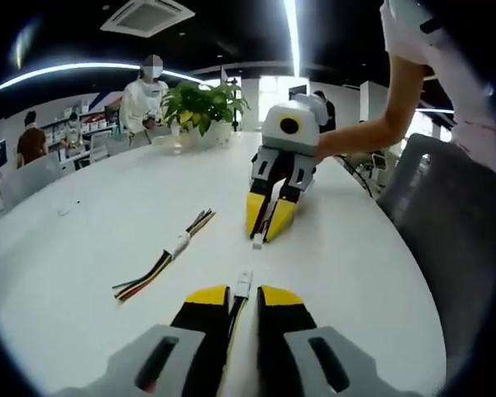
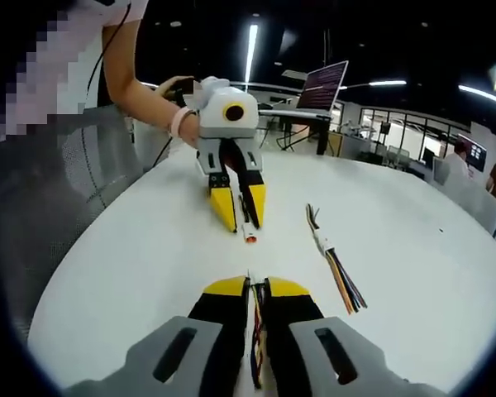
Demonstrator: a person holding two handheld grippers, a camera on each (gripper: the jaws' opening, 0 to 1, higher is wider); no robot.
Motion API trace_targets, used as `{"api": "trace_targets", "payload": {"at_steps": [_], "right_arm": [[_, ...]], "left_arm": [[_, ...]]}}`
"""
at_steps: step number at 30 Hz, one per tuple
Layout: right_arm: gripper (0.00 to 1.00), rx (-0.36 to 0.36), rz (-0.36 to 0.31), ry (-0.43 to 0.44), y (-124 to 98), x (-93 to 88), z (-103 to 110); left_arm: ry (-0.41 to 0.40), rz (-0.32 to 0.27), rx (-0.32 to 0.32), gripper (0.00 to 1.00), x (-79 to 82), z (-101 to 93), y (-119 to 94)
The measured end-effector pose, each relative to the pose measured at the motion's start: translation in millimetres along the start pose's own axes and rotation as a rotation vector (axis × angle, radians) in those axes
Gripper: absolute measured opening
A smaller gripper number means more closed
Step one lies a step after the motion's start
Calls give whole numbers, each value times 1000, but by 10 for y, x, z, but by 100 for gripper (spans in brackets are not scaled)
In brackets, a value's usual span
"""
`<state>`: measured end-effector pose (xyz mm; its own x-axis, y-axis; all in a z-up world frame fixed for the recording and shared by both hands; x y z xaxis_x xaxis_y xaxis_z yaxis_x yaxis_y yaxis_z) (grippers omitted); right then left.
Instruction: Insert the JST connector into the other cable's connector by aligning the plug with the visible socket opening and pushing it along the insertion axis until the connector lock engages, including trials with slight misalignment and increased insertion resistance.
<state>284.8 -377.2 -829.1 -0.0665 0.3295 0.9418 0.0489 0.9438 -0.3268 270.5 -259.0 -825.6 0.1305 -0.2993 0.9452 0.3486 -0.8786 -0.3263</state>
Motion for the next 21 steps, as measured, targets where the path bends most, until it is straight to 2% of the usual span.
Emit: {"api": "trace_targets", "payload": {"at_steps": [8,11,21], "right_arm": [[5,-12,-2,9,-5,-7,0],[4,-28,-22,75,-20,-36,-30],[4,-51,-34,102,-30,-63,-69]], "left_arm": [[16,-12,-17,4,-1,-5,10],[23,-15,-25,4,1,6,14],[29,-29,-47,1,2,37,20]]}}
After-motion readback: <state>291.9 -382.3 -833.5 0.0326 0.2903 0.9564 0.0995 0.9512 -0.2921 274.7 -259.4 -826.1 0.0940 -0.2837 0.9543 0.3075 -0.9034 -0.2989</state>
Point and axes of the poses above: the point that each gripper's makers call its tool centre point, and the gripper's own axes: y roughly forward along the fingers, z roughly to its left, x roughly out of its top, the point moved 4 cm from there along -y, roughly backward along the fingers, and after that the axes turned 7 degrees about -z, right-handed, at the moved point
